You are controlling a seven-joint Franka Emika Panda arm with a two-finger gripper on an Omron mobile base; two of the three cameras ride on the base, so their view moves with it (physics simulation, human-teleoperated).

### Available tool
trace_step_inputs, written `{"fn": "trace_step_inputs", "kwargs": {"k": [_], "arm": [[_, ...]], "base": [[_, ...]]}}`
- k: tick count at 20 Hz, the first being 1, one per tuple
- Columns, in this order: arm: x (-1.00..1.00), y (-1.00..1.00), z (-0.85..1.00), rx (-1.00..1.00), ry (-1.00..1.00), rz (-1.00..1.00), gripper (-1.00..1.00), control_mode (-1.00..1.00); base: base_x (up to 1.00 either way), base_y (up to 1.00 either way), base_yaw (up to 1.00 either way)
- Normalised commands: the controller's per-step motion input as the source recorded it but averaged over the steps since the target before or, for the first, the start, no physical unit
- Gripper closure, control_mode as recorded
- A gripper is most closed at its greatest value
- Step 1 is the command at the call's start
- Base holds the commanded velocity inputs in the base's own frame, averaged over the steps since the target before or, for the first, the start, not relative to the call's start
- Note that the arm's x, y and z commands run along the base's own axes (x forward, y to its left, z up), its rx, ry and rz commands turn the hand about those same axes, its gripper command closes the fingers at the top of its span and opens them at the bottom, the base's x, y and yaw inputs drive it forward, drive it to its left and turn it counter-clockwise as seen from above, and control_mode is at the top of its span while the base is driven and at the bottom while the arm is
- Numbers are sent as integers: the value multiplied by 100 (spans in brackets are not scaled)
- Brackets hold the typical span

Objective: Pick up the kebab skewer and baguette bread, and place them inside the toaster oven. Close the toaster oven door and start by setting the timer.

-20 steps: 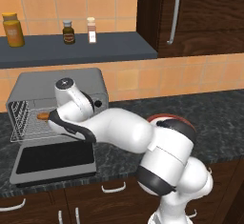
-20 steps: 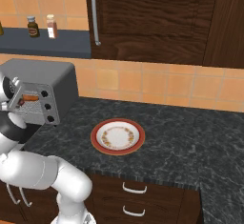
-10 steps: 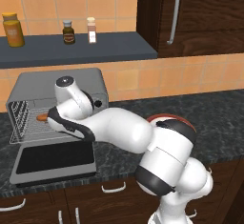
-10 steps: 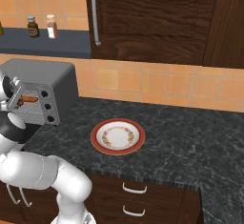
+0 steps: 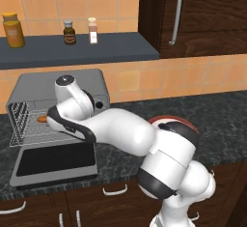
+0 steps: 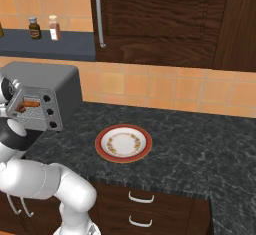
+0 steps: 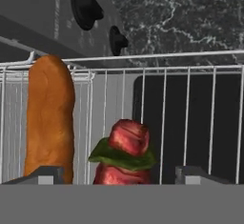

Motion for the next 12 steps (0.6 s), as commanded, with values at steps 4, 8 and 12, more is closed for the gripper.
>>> {"fn": "trace_step_inputs", "kwargs": {"k": [4, 8, 12], "arm": [[-1, 0, 28, 0, 0, 0, -100, -100], [-26, -6, 22, 0, 0, 0, -100, -100], [-86, 10, 11, -13, 1, 19, -100, -100]], "base": [[0, 0, 0], [0, 0, 0], [0, 0, 0]]}}
